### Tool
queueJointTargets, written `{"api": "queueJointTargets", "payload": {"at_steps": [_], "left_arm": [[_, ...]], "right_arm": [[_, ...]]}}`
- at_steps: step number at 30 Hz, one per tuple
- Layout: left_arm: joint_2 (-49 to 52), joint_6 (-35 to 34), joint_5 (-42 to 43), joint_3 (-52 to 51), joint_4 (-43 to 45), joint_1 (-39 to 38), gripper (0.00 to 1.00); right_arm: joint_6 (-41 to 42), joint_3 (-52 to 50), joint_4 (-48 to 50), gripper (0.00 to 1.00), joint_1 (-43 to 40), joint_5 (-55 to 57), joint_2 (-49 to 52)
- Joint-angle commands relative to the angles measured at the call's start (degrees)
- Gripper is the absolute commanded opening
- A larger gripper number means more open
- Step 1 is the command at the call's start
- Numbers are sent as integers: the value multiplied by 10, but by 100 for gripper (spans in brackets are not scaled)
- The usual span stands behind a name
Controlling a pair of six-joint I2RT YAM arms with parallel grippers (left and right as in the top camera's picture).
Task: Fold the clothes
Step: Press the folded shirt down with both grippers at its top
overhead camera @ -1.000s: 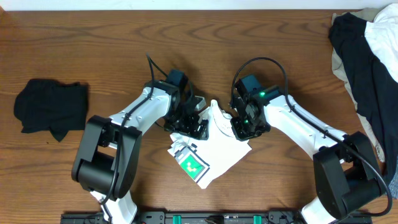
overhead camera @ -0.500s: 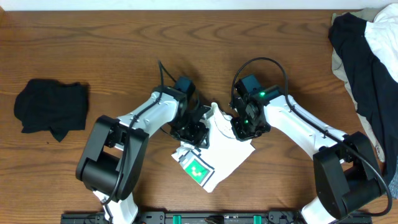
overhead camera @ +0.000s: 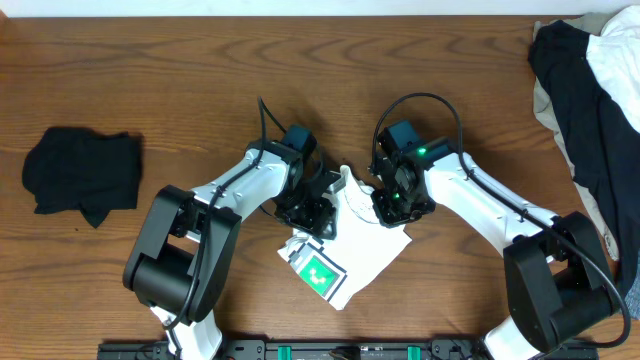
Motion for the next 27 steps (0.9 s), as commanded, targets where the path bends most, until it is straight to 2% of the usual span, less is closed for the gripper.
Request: {"api": "queueJointTargets", "payload": {"at_steps": [1,9,20,27], "left_arm": [[8,0,3,-1,-7,1,98],[-23,-14,-87,43,-52,13,98],[-6,-25,-82,43,26,40,98],[36,-25,-28,42,29,38,98]], "right_arm": [[-6,-2,-2,18,-3,0,-4],[-7,-2,-2,18,-3,0,-4],[-6,-2,-4,18,-3,0,-4],[-6,-2,-9,18,-3,0,-4]]}}
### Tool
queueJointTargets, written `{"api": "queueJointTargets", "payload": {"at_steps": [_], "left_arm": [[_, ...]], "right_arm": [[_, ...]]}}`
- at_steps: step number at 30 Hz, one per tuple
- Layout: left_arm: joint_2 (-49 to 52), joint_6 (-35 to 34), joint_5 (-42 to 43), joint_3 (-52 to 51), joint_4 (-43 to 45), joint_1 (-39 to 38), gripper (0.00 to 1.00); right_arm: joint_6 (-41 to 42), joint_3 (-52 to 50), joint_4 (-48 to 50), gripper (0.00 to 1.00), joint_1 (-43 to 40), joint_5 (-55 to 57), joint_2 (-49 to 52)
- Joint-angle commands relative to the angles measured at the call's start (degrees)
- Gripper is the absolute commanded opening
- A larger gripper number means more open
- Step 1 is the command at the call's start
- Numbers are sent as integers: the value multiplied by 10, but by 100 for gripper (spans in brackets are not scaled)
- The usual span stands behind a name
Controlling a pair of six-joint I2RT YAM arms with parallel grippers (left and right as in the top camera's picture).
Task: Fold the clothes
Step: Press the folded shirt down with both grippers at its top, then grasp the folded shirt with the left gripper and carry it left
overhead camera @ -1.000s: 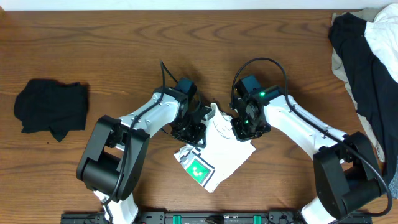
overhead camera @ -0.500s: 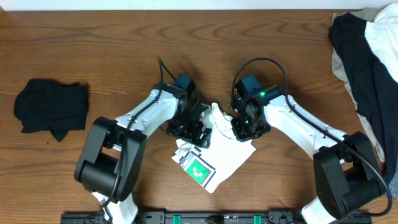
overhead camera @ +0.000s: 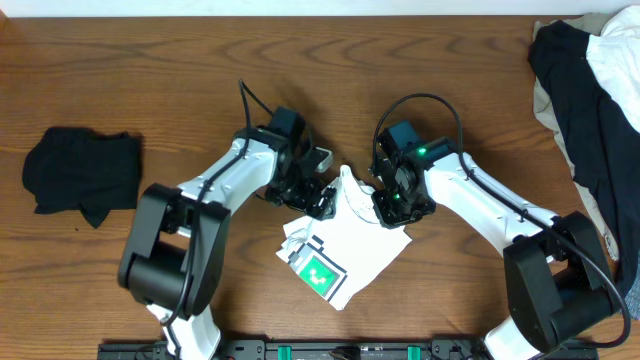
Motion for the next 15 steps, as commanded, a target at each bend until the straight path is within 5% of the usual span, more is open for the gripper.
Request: {"api": "queueJointTargets", "payload": {"at_steps": [1,7,12,15], "left_arm": [[38,-5,34,6,-5,-2,98],[88,13,135,-1,-17,-13,97],[99,22,157,-2,-18,-28,68],[99,22,156,-2,-17,-28,63]], "right_arm": [[-7,-2,-2,18,-3,0,-4],[-6,-2,-3,18,-3,0,-4],[-7,-2,-5,18,-3,0,-4],[-7,-2,-7,18,-3,0,-4]]}}
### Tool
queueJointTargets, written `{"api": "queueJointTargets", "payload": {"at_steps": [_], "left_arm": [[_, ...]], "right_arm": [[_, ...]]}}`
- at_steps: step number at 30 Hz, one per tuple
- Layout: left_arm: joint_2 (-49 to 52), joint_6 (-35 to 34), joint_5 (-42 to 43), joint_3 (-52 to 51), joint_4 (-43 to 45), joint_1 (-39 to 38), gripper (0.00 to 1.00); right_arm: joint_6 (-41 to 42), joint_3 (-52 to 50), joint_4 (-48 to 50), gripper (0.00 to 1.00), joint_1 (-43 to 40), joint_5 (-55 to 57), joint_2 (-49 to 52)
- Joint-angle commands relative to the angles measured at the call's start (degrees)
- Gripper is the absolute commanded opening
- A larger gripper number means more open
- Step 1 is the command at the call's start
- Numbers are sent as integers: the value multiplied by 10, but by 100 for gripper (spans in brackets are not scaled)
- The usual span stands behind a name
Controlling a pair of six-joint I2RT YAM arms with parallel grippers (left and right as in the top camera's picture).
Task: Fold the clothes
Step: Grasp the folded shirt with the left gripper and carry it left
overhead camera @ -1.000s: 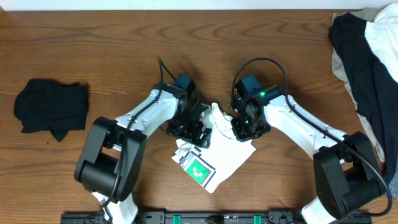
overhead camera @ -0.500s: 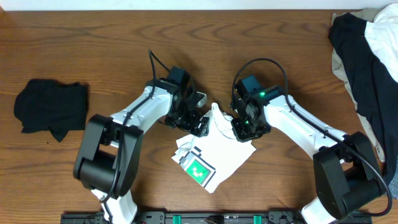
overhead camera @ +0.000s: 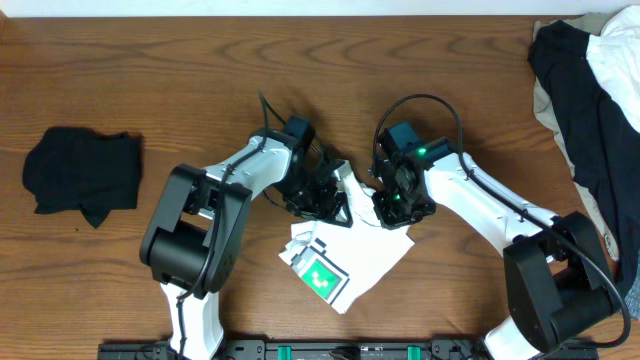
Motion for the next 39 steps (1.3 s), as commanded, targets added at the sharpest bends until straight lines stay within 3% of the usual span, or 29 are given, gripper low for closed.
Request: {"api": "queueJointTargets", "payload": {"at_steps": [1,4,6,12,16,30,35,39], "left_arm": [[28,10,-28,-20,-1,-4,57],[28,10,-56,-20,1,4,32],[28,10,-60,-20,2,11,6],[16,10,-60,-19,0,35,6],[-38,6,-80,-16,-9,62,6],[-277,-120,-452,-1,37,214,6],[-303,-122,-527,-1,96,274,6],[-304,-122,-536,-1,129,323,6]], "right_arm": [[-6,-2,-2,18,-3,0,-4],[-7,-2,-2,18,-3,0,-4],[-7,-2,-3,18,-3,2,-4],[-4,-1,-6,17,-12,17,-12],[-12,27,-37,18,-60,25,-71],[-48,70,-134,21,-207,66,-270],[-59,70,-150,21,-213,66,-280],[-58,69,-157,21,-213,68,-279]]}}
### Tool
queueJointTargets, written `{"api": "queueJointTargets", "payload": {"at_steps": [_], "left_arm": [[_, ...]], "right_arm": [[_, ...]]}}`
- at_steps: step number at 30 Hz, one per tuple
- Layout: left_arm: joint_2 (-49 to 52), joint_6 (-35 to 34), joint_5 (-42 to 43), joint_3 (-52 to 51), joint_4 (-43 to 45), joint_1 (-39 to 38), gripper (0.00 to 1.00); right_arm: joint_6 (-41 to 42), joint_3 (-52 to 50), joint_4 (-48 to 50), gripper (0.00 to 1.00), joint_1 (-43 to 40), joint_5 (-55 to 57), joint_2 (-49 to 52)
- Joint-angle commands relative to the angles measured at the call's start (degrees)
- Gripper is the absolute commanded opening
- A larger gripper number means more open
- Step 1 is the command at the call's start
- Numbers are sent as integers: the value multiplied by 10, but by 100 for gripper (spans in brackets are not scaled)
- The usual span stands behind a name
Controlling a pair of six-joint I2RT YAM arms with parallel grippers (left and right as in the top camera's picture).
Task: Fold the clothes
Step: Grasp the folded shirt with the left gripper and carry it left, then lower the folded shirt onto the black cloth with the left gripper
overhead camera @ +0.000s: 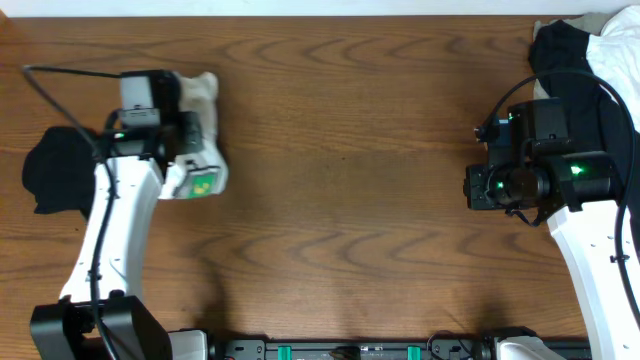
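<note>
A folded white shirt [207, 150] with a green print lies at the far left of the table, beside a folded black garment [62, 172]. My left gripper [186, 135] sits on top of the white shirt and appears shut on it; its fingertips are hidden under the wrist. My right gripper [480, 188] hovers over bare wood at the right, with nothing in it, just left of the pile of unfolded clothes [590, 70]. Its jaw gap does not show from above.
The pile of dark and white clothes fills the back right corner and runs down the right edge. The wooden table [340, 200] stretches between the two arms. The black rail of the arm mounts runs along the front edge.
The white shirt has gone from the table's middle to the far left with my left gripper. My right gripper has left the shirt and now stands at the right, near the clothes pile.
Both grippers worked on the white shirt at the table's centre, the right one resting on its upper edge while the left shifted along the left side. Now the folded shirt is at the far left beside the black garment, and the right arm is by the pile.
</note>
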Motion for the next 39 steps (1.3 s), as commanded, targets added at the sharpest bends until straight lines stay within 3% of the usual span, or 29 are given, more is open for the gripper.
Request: {"api": "queueJointTargets", "payload": {"at_steps": [1,15,33,34,35,37,39], "left_arm": [[-7,-11,-47,10,23,43,6],[-6,-21,-47,10,113,171,6],[60,-49,-47,10,137,280,7],[65,-62,-47,10,136,290,11],[68,-76,-47,10,133,299,31],[75,-115,-46,10,122,318,98],[78,-154,-24,10,108,335,98]], "right_arm": [[-13,3,-3,22,-4,5,-5],[-13,3,-9,22,-4,10,-5],[-11,3,-14,23,-4,10,-5],[-11,3,-14,23,-4,10,-5],[-11,3,-15,23,-4,10,-5],[-11,3,-16,23,-4,10,-5],[-11,3,-17,23,-4,10,-5]]}}
